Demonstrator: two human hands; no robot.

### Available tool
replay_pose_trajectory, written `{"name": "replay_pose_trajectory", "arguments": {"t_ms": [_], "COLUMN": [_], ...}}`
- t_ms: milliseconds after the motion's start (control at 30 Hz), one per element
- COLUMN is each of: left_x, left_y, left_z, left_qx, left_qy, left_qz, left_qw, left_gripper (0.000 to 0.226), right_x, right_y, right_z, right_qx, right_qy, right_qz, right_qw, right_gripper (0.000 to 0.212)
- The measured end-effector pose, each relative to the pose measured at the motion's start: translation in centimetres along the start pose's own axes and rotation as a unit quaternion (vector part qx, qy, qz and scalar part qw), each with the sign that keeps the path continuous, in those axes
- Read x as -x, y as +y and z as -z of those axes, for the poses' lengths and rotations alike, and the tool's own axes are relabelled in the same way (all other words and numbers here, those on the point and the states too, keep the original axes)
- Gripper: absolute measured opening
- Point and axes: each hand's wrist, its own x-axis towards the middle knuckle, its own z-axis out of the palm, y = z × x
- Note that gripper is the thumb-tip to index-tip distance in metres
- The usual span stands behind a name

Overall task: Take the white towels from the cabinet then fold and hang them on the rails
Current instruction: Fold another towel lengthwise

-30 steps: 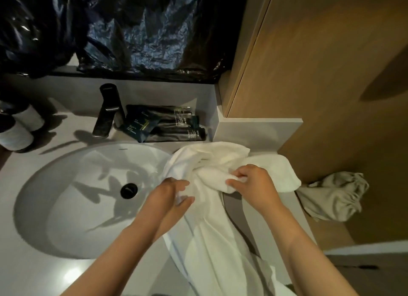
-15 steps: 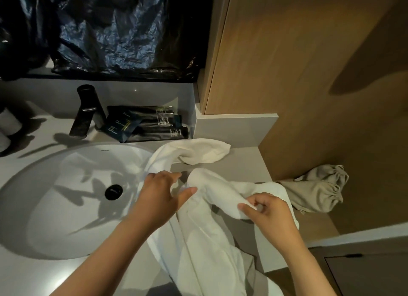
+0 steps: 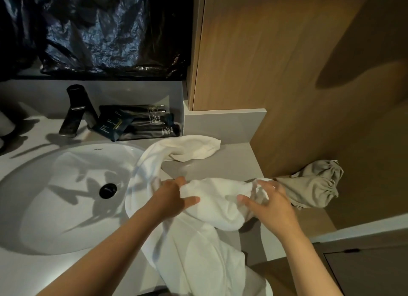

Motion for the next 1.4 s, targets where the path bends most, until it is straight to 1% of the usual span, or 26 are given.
{"name": "replay_pose_trajectory", "arguments": {"t_ms": [33,67,133,167,200,233,300,333,400,467,533,667,700,733,767,833,867,933,967,1000,1067,1100,1167,1300,1400], "left_x": [0.1,0.1,0.1,0.1,0.2,0.5,1.2,1.5,2.0,2.0,1.9,2.7,2.7,2.6,2.5,2.4,2.4,2.5,2.6,2.7,3.0,3.2,3.7,4.7,5.5], "left_y": [0.0,-0.2,-0.6,-0.8,-0.9,-0.9,-0.6,-0.3,0.6,1.6,2.9,6.1,6.4,6.3,6.0,4.9,4.3,3.1,2.6,2.1,1.3,1.0,0.7,0.1,-0.4], "left_z": [-0.3,-0.5,-0.9,-0.9,-1.0,-0.9,-0.6,-0.3,1.2,3.4,6.1,10.1,10.4,10.5,10.3,9.5,9.0,7.8,7.1,6.3,4.9,4.3,3.8,3.6,3.6], "left_qx": [-0.004,-0.002,0.011,0.014,0.032,0.073,0.142,0.153,0.167,0.128,0.093,0.065,0.059,0.052,0.043,0.007,-0.017,-0.062,-0.078,-0.088,-0.088,-0.079,-0.059,-0.047,-0.067], "left_qy": [0.01,0.019,0.04,0.05,0.073,0.101,0.168,0.2,0.239,0.272,0.306,0.372,0.371,0.356,0.332,0.268,0.238,0.192,0.175,0.158,0.137,0.134,0.142,0.168,0.17], "left_qz": [-0.005,-0.007,-0.01,-0.015,-0.025,-0.032,-0.055,-0.077,-0.129,-0.185,-0.22,-0.284,-0.286,-0.275,-0.252,-0.188,-0.163,-0.142,-0.143,-0.146,-0.155,-0.159,-0.17,-0.229,-0.251], "left_qw": [1.0,1.0,0.999,0.999,0.997,0.992,0.974,0.965,0.948,0.936,0.922,0.881,0.881,0.891,0.908,0.945,0.957,0.969,0.971,0.973,0.974,0.975,0.973,0.958,0.951], "left_gripper": [0.062,0.062,0.06,0.057,0.054,0.051,0.047,0.045,0.042,0.036,0.028,0.027,0.026,0.025,0.025,0.029,0.035,0.045,0.043,0.037,0.02,0.014,0.012,0.007,0.013], "right_x": [-0.5,-1.0,-1.8,-2.0,-2.0,-1.9,-1.8,-1.6,-1.1,-0.7,-0.4,-0.5,-0.7,-0.7,-0.8,-0.8,-0.7,-0.4,-0.2,0.1,0.5,0.8,1.2,1.6,1.5], "right_y": [0.3,0.6,0.9,0.9,0.9,0.7,0.1,-0.3,-1.1,-2.2,-3.6,-6.7,-6.9,-6.8,-6.3,-4.9,-4.1,-2.8,-2.2,-1.8,-1.5,-1.6,-2.2,-4.2,-6.2], "right_z": [-0.2,-0.6,-1.9,-2.4,-3.0,-3.3,-3.8,-3.9,-3.7,-2.7,-0.8,3.2,3.7,4.0,4.0,3.5,3.1,2.3,2.0,1.7,1.5,1.5,1.3,0.4,-0.8], "right_qx": [0.008,-0.013,-0.08,-0.116,-0.152,-0.186,-0.254,-0.293,-0.341,-0.353,-0.351,-0.347,-0.333,-0.307,-0.27,-0.192,-0.16,-0.094,-0.069,-0.053,-0.043,-0.044,-0.06,-0.081,-0.134], "right_qy": [-0.023,-0.053,-0.091,-0.092,-0.089,-0.088,-0.108,-0.119,-0.11,-0.084,-0.052,0.016,0.025,0.033,0.04,0.045,0.032,-0.036,-0.067,-0.081,-0.063,-0.052,-0.049,-0.058,-0.068], "right_qz": [-0.034,-0.064,-0.091,-0.092,-0.09,-0.089,-0.103,-0.109,-0.097,-0.058,-0.003,0.072,0.088,0.1,0.112,0.119,0.104,0.046,0.024,0.018,0.034,0.045,0.074,0.164,0.18], "right_qw": [0.999,0.996,0.988,0.985,0.98,0.975,0.956,0.943,0.929,0.93,0.935,0.935,0.938,0.946,0.956,0.973,0.981,0.994,0.995,0.995,0.997,0.997,0.994,0.981,0.972], "right_gripper": [0.09,0.099,0.108,0.106,0.099,0.087,0.057,0.049,0.043,0.032,0.022,0.004,0.004,0.004,0.002,0.008,0.011,0.009,0.01,0.017,0.029,0.031,0.03,0.024,0.016]}}
